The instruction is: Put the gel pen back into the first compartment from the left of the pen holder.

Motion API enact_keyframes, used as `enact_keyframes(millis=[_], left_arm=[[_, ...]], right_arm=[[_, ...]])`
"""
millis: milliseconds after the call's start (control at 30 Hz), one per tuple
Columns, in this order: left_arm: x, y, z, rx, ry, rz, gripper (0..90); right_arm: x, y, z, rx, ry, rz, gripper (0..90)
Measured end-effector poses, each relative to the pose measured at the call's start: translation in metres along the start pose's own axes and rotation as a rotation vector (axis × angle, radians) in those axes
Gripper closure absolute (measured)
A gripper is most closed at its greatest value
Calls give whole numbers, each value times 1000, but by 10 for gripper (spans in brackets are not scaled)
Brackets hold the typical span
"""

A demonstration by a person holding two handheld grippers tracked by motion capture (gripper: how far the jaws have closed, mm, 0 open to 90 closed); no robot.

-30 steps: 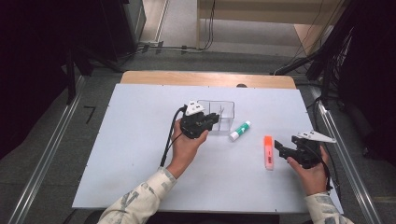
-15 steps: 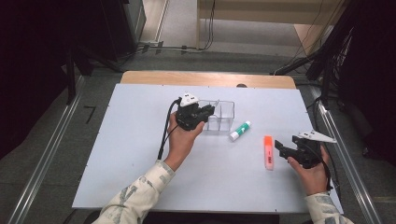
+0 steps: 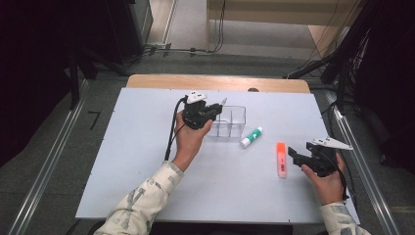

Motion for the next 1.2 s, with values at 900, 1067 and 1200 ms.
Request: enact_keyframes(millis=[900,1067,1200], left_arm=[[-26,9,-19,-28,3,-43,813],[-32,11,-22,-30,9,-55,814],[-36,11,-26,-34,7,-59,814]], right_arm=[[0,0,0,0,2,-7,243],[0,0,0,-1,2,-8,244],[0,-1,0,-1,2,-9,244]])
Point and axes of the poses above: each handheld gripper's, and its own axes: x roughly backward along the jaws, z roughly out of its underside, y roughly to its left, the point moved 7 cm from there along -x, roughly forward along the jaws, and after that the axes turned 13 degrees about -z, right-handed, at the moved point
